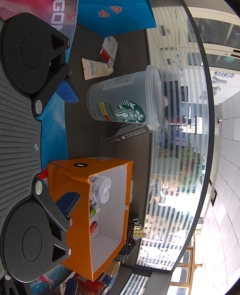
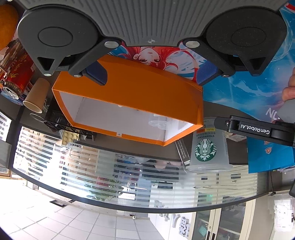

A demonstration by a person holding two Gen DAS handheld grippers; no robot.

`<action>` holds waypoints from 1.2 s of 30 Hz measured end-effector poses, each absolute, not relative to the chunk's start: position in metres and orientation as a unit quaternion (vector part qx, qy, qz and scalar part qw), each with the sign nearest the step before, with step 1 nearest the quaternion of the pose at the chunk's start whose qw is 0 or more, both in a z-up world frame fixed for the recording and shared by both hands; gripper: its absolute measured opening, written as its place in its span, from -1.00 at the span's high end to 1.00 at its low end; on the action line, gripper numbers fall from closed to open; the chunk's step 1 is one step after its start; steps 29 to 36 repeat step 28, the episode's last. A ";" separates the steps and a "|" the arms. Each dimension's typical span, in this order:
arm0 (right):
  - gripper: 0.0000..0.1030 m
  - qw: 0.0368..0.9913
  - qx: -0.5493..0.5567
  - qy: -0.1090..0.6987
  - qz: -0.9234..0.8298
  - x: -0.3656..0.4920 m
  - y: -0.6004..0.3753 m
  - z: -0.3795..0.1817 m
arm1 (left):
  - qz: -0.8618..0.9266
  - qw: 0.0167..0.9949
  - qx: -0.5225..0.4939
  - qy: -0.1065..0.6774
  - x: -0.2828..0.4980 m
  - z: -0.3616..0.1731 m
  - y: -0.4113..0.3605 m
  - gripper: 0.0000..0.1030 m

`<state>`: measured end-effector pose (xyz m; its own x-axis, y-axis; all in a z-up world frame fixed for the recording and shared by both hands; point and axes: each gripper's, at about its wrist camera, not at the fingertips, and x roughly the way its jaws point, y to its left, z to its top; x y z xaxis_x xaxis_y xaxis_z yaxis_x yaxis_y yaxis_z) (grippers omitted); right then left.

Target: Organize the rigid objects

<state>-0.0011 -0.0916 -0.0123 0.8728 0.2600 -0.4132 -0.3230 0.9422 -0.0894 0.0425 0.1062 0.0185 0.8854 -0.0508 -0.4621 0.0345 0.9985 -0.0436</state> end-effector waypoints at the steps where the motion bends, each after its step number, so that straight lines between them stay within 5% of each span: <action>1: -1.00 0.965 -0.076 0.202 0.150 -0.001 -0.092 -0.012 | -0.023 0.971 -0.016 0.238 0.042 0.019 0.105 -1.00; 36: -1.00 0.968 -0.062 0.198 0.140 -0.005 -0.108 -0.011 | -0.041 0.976 0.010 0.214 0.024 0.021 0.080 -1.00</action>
